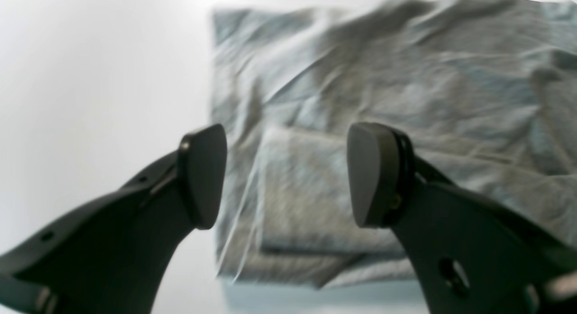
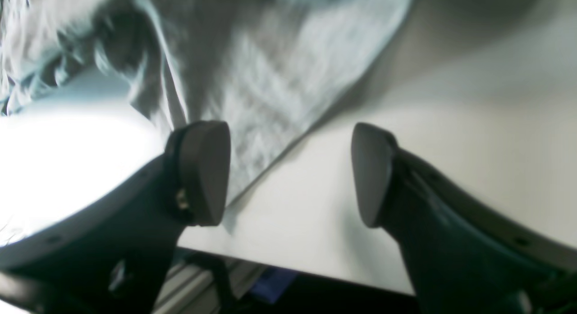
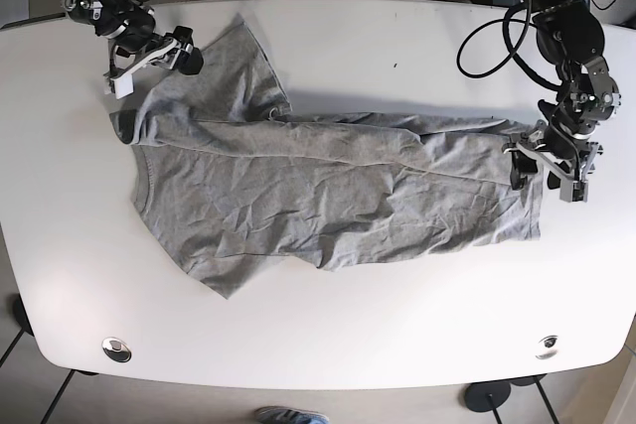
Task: Fold the T-shirt properly
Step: 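Grasp the grey shirt's hem corners with both grippers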
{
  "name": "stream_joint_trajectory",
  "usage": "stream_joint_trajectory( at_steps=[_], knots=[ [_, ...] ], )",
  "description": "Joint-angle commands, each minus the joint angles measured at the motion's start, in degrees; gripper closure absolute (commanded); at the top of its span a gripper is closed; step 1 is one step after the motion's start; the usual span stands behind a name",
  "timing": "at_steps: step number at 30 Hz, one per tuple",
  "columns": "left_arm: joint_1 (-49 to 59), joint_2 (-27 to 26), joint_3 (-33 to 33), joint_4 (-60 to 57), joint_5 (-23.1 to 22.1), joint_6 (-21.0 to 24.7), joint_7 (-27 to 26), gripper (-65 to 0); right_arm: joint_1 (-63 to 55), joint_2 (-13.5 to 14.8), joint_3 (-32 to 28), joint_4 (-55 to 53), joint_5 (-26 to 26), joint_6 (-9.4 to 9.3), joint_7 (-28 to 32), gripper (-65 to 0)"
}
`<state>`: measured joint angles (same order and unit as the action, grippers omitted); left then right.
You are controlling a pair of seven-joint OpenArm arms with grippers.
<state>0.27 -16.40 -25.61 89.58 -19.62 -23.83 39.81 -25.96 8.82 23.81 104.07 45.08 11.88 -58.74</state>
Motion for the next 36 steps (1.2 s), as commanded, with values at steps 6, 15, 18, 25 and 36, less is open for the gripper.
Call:
stream_joint_trajectory(
  at_steps=[6, 15, 18, 25, 36],
  knots=[
    [-2.51, 0.89, 1.56, -4.88, 0.32, 0.41, -4.6, -39.2, 0.33, -1.21, -6.8, 0.32, 0.5, -0.14, 0.67, -40.0],
    [-2.69, 0.54, 1.47, -12.53, 0.32, 0.32, -6.63, -39.0, 5.6, -2.36, -9.35, -6.53, 0.5, 0.12, 0.76, -0.5],
    [-0.32, 0.45, 1.3, -12.17, 0.32, 0.23, -6.63, -39.0, 4.81, -1.92, -9.0, -0.56, 0.94, 0.21, 0.76, -1.7],
    [5.05, 0.45, 1.12, -8.48, 0.23, 0.23, -6.63, -39.0, 2.79, 0.81, -7.59, 12.28, 3.05, 0.21, 0.67, -1.7],
    [6.1, -1.22, 1.03, -7.95, 0.23, 0.23, -6.63, -39.0, 23.71, 5.11, -3.2, -0.82, 4.63, 0.12, 0.59, -1.9]
  ],
)
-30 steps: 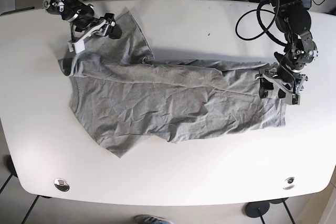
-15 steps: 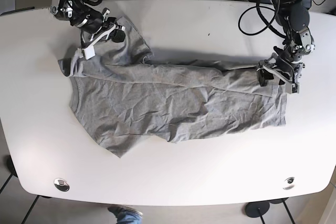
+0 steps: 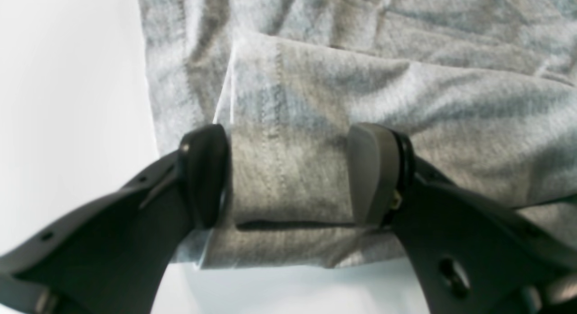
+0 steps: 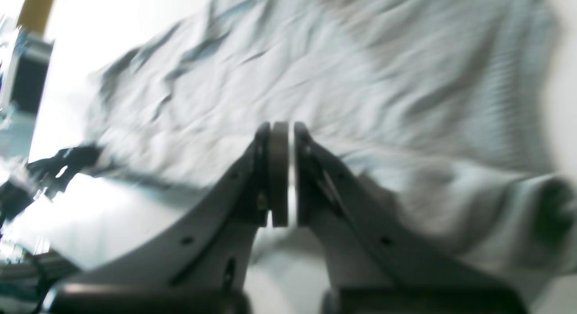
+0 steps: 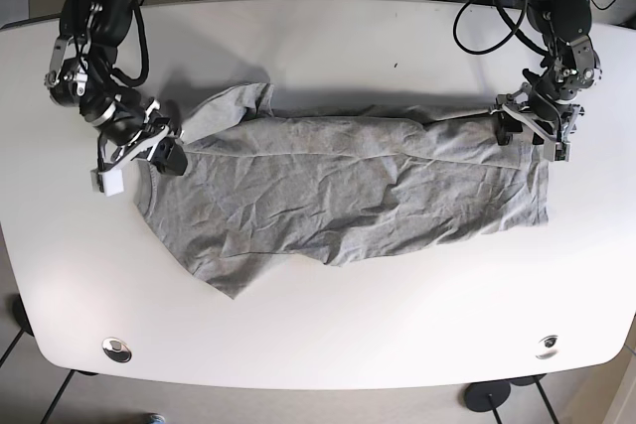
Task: Fold the T-shirt properly
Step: 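Grasp the grey shirt's hem corners with both grippers, then pull the held hem away from the shirt body with both grippers, flattening it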
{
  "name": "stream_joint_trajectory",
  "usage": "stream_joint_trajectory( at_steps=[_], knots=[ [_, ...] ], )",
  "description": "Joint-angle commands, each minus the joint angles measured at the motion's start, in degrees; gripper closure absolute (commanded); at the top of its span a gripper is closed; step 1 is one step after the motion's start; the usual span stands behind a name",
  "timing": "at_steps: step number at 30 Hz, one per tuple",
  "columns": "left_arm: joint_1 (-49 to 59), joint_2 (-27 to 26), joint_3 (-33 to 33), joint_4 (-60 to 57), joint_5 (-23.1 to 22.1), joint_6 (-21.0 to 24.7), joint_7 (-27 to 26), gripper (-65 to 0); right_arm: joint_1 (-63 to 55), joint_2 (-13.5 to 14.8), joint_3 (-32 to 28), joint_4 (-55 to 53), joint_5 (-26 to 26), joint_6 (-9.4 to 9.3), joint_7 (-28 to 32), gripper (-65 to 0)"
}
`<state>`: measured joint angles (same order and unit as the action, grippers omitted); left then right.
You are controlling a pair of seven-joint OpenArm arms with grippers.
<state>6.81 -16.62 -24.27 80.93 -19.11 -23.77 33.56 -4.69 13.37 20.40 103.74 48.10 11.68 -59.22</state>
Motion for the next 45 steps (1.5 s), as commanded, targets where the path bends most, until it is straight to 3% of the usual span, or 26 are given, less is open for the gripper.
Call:
stream_joint_trajectory(
  at_steps=[1, 2, 5, 9, 12, 14, 19, 23, 31, 32, 35, 36, 38, 42, 45],
  knots=[
    [-0.43, -1.0, -0.3, 0.61, -0.27, 0.17, -0.37, -39.0, 4.2, 1.27, 0.3, -1.99, 1.62, 0.32, 1.07, -1.9],
    [-0.43, -1.0, -0.3, 0.61, -0.27, 0.17, -0.37, -39.0, 6.05, 2.94, 0.04, -3.3, 1.62, 0.32, 0.72, -2.1],
    [-0.43, -1.0, -0.3, 0.7, -0.27, 0.17, -0.37, -39.0, 4.91, 3.82, 0.39, 0.12, 1.79, -0.12, -2.98, -3.6],
    [-0.43, -1.0, -0.3, 0.7, -0.27, 0.25, -0.37, -39.0, -4.59, 3.38, 0.65, 6.19, 1.88, -0.3, -3.94, -25.8],
    [-0.43, -0.92, -0.3, 0.7, -0.27, 0.25, -0.37, -39.0, -11.18, 0.22, 1.71, 6.98, 1.62, -0.3, -2.01, -37.7],
    [-0.43, -0.83, -0.3, 0.7, -0.27, 0.25, -0.37, -39.0, -14.08, -1.01, 2.5, 6.45, 0.12, -0.3, -0.6, -38.8],
    [-0.43, -0.65, -0.21, 0.61, -0.18, 0.25, -0.37, -39.0, -14.52, -4.79, 2.59, 2.67, -10.16, 0.41, 0.01, -39.3],
    [-0.43, -0.65, -0.21, 0.61, -0.18, 0.17, -0.37, -39.0, -12.32, -6.29, 2.5, -2.16, -12.1, 3.92, 0.01, -39.3],
    [-0.43, -0.92, -0.21, 0.61, -0.18, 0.17, -0.37, -39.0, -10.3, -7.61, -0.67, -7.0, -11.57, 4.54, 0.1, -35.8],
    [-0.43, -0.92, -0.21, 0.61, -0.18, 0.17, -0.37, -39.0, -10.3, -7.78, -0.67, -7.0, -11.57, 4.54, 0.1, -30.8],
    [-0.43, -0.92, -0.21, 0.61, -0.18, 0.17, -0.37, -39.0, -10.3, -8.84, -0.67, -7.0, -11.66, 4.54, 0.1, -5.9],
    [-0.43, -0.92, -0.21, 0.61, -0.18, 0.17, -0.37, -39.0, -10.3, -8.93, -0.49, -7.0, -11.66, 4.54, 0.1, -0.5],
    [-0.43, -0.92, -0.21, 0.61, -0.18, 0.17, -0.37, -39.0, -10.56, -8.84, -0.32, -4.27, -11.57, 4.63, 0.19, -1.7],
    [-0.43, -0.92, -0.21, 0.61, -0.18, 0.17, -0.37, -39.0, -13.55, -8.84, -0.32, 8.56, -11.57, 7.53, 0.36, -1.7],
    [-0.43, -0.92, -0.21, 0.61, -0.18, 0.17, -0.37, -39.0, -11.09, -7.96, 1.0, 11.73, -11.48, 9.81, 0.28, -1.7]
  ],
)
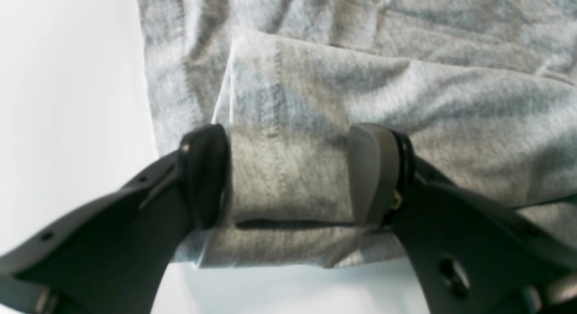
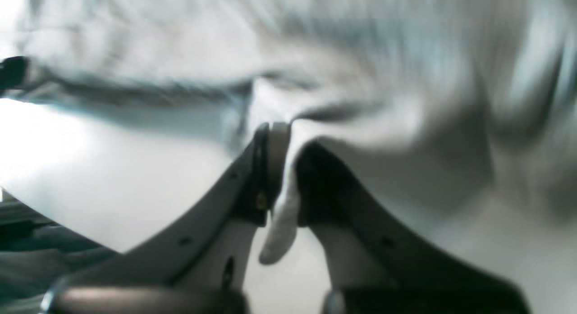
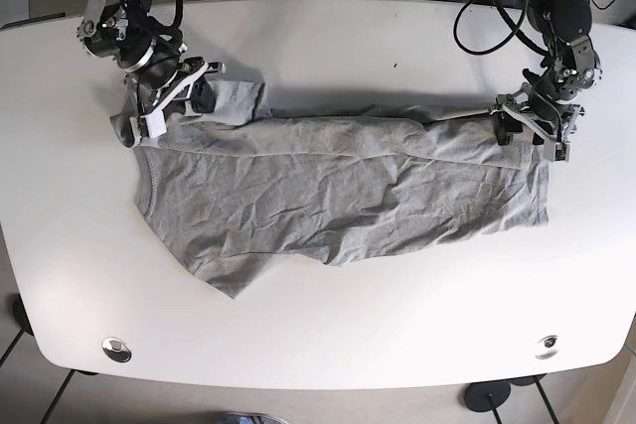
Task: Fold the T-shirt properly
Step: 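Pull the held hem away from the shirt body with both grippers, flattening it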
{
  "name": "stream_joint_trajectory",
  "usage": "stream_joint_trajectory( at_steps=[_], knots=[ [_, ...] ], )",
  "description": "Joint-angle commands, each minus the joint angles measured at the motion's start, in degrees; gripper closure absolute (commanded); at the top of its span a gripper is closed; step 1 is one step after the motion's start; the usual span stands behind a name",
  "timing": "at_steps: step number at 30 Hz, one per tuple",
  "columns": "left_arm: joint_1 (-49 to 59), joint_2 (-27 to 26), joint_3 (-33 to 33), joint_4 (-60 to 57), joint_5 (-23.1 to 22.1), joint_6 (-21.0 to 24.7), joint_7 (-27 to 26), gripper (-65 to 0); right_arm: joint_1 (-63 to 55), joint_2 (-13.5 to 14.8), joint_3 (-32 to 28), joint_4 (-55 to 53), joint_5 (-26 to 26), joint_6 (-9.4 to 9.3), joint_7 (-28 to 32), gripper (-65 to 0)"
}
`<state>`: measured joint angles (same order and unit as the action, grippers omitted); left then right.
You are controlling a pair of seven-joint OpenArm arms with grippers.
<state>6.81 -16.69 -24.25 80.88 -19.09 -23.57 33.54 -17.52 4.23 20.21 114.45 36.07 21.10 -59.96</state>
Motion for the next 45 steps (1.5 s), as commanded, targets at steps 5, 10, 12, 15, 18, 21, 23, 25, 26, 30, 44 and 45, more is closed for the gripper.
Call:
stream_joint_trajectory(
  at_steps=[5, 10, 12, 15, 18, 21, 23, 25, 26, 30, 44, 45],
  knots=[
    [-0.17, -0.94, -0.23, 0.57, -0.2, -0.03, -0.35, -39.0, 13.52, 4.34, 2.87, -3.55, 0.1, 0.04, 0.84, -1.7],
    [0.71, -0.94, -0.23, 0.57, -0.2, -0.03, -0.35, -39.0, 18.27, 6.45, 2.34, -10.23, -0.07, 0.04, 0.76, -1.7],
    [0.8, -0.94, -0.23, 0.22, -0.2, -0.03, -0.35, -39.0, 18.97, 6.72, 2.25, -11.64, -0.07, 0.04, 0.84, -1.7],
    [0.8, -1.91, -0.23, -1.98, -0.2, -0.03, -0.35, -39.0, 20.99, 8.03, 2.25, -13.22, -0.16, 0.04, 0.84, -1.7],
    [0.71, -2.52, -0.23, -2.42, -0.29, -0.03, -0.35, -39.0, 19.67, 8.47, 2.52, -13.14, 0.01, 0.04, 0.76, -1.7],
    [0.71, -2.52, -1.02, -2.24, -0.47, -0.12, -0.35, -39.0, 17.03, 8.47, 2.61, -13.49, -0.07, 0.3, 0.76, -1.9],
    [0.71, -2.26, -3.75, -1.1, -0.64, -0.21, -0.35, -39.0, 15.72, 8.3, 2.52, -13.49, -0.07, 0.57, 0.93, -1.9],
    [0.71, -2.17, -4.98, -0.05, -0.64, -0.21, -0.26, -39.0, 15.28, 8.03, 2.69, -13.49, -0.07, 0.22, 0.93, -1.9],
    [0.62, -2.17, -5.07, 0.13, -0.64, -0.21, -0.26, -39.0, 15.19, 7.95, 2.69, -13.49, -0.07, 0.22, 0.93, -1.9],
    [0.71, -2.17, -5.07, 3.38, -0.64, -0.21, -0.26, -39.0, 15.45, 7.95, 2.61, -18.41, -0.16, 0.22, 1.2, -2.1],
    [0.71, -2.52, -5.16, 3.38, -0.56, -0.21, 2.37, -39.0, 8.33, 12.43, 12.01, -13.57, -0.16, 0.13, 4.71, -48.7],
    [0.71, -2.52, -5.16, 3.56, -0.64, -0.21, 2.37, -39.0, 8.16, 13.22, 12.01, -14.63, -0.16, 0.04, 4.71, -48.7]
  ],
)
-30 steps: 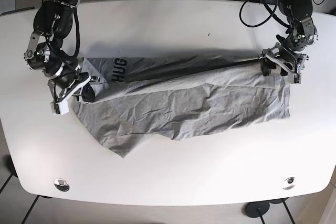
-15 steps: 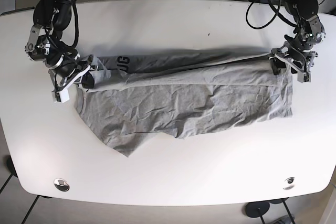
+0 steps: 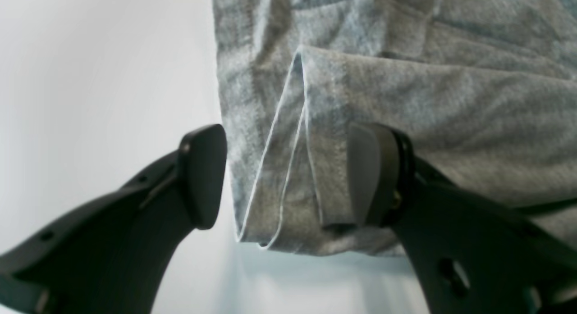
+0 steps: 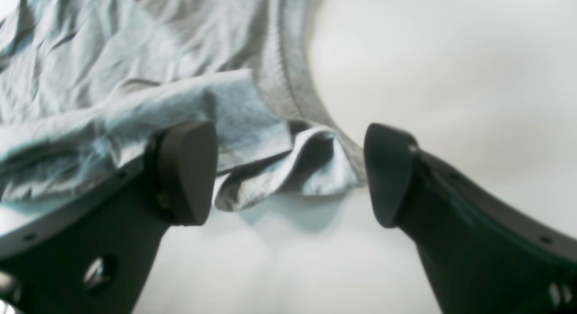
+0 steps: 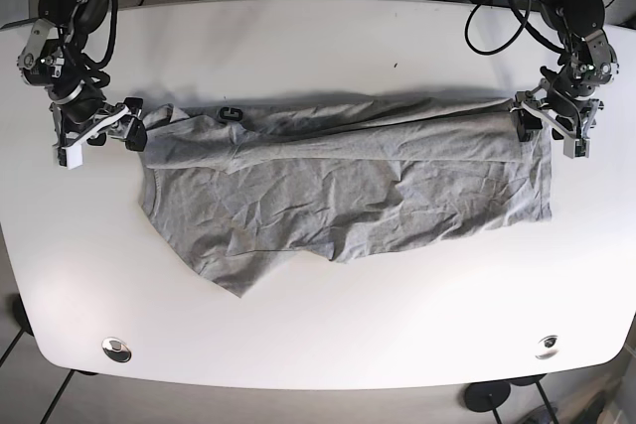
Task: Fold the T-shirt properly
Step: 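Pull the held hem away from the shirt body with both grippers, flattening it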
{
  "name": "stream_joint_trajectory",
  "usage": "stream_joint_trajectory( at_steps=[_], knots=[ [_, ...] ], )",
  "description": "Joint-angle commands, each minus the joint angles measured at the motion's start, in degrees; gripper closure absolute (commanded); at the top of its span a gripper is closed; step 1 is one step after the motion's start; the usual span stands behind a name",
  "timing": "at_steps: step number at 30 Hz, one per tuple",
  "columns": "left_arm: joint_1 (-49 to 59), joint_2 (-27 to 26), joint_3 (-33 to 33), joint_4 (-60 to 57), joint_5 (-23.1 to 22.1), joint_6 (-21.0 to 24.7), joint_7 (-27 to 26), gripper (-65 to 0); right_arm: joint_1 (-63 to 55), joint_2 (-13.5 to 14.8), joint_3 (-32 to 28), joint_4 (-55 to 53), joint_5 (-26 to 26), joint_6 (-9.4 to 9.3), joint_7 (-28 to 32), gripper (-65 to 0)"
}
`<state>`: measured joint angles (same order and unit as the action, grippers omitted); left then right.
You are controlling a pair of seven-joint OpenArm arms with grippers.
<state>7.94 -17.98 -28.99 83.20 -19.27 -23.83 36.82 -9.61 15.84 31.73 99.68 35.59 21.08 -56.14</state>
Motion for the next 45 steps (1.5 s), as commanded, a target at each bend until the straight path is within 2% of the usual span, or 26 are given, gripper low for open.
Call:
stream_joint_trajectory(
  at_steps=[1, 4, 8, 11, 13, 14, 16, 17, 18, 19, 21, 22, 30, 32, 35, 37, 38, 41, 45],
  knots=[
    [-0.43, -1.23, -0.41, 1.33, -0.47, 0.05, -0.91, -39.0, 0.24, 1.7, 0.58, -1.52, 0.23, 0.06, 0.97, -48.7],
    [-0.43, -1.06, -0.41, 1.33, -0.47, 0.05, -0.91, -39.0, 0.6, 2.41, 0.41, -7.77, 0.05, 0.06, 4.49, -48.7],
    [-0.34, -0.79, -0.41, 3.61, -0.47, 0.05, -0.91, -39.0, 2.09, 3.02, -2.14, -13.04, -4.96, 0.68, 8.18, -48.7],
    [0.8, 0.44, -0.41, 4.58, -0.47, 0.05, -0.91, -39.0, 2.79, 3.02, -3.64, -16.91, -5.57, 0.68, 10.03, -48.5],
    [0.89, 0.61, -0.41, 3.88, -0.12, 0.05, -0.91, -39.0, 3.85, 2.41, -4.34, -19.02, -5.48, 0.85, 11.0, -38.8],
    [0.89, 1.14, -0.41, 3.18, -0.12, 0.05, -0.91, -39.0, 4.11, 2.05, -4.52, -19.37, -5.57, 1.47, 11.0, -31.2],
    [0.98, 1.32, -0.5, 1.86, -0.12, 0.05, -0.91, -38.8, 4.02, 1.62, -4.52, -19.2, -5.66, 3.4, 11.08, -12.0],
    [1.42, 1.41, -0.68, 1.77, -0.12, 0.05, -0.91, -35.6, 3.94, 1.53, -4.6, -18.84, -5.57, 4.11, 10.82, -3.0],
    [2.47, 1.41, -1.29, 1.94, -0.21, 0.05, -0.99, -28.6, 3.85, 1.44, -4.6, -18.23, -5.66, 4.46, 10.47, -1.6],
    [3.0, 1.58, -2.08, 2.47, -0.21, 0.05, -1.08, -19.0, 3.23, 1.35, -4.6, -17.79, -5.57, 4.63, 10.38, -4.1],
    [3.26, 1.58, -2.35, 3.18, -0.21, 0.05, -0.99, -1.3, 1.65, 0.65, -4.43, -15.5, -5.57, 4.72, 10.38, -2.4],
    [3.26, 1.58, -2.44, 3.26, -0.21, 0.05, -0.82, 0.0, 1.03, 0.38, -4.43, -14.01, -5.75, 4.63, 10.29, -1.9],
    [12.23, 2.2, -6.74, 14.43, -0.56, -0.03, -0.82, 0.0, -8.9, 0.38, -4.34, -3.63, -5.48, 4.37, 10.21, -2.1],
    [13.37, 4.31, -9.56, 16.01, -0.56, -3.11, -0.82, 0.0, -11.89, 0.3, -4.25, -1.7, -5.48, 4.37, 10.21, -2.1],
    [14.34, 6.68, -14.83, 16.36, -0.12, -10.58, -0.47, 0.0, -15.93, -0.14, -2.67, 0.67, -5.48, 4.28, 10.21, -1.9],
    [14.87, 7.38, -18.87, 16.36, -0.12, -14.8, 3.23, 0.0, -18.13, -2.17, 0.32, 2.26, -5.48, 4.63, 9.94, -1.9],
    [14.87, 7.38, -20.28, 16.19, -0.12, -16.03, 4.81, 0.0, -18.75, -2.17, 1.02, 2.78, -5.57, 4.63, 8.97, -1.9],
    [15.84, 7.47, -24.15, 16.01, -0.12, -16.17, 6.3, 0.0, -19.45, -2.34, 1.73, 3.22, -5.48, 4.72, 6.07, -1.9],
    [16.63, 7.3, -24.85, 16.01, -0.12, -16.17, 6.3, 0.0, -19.89, -2.34, 1.73, 2.96, -5.92, 4.72, 5.99, -2.1]
  ],
)
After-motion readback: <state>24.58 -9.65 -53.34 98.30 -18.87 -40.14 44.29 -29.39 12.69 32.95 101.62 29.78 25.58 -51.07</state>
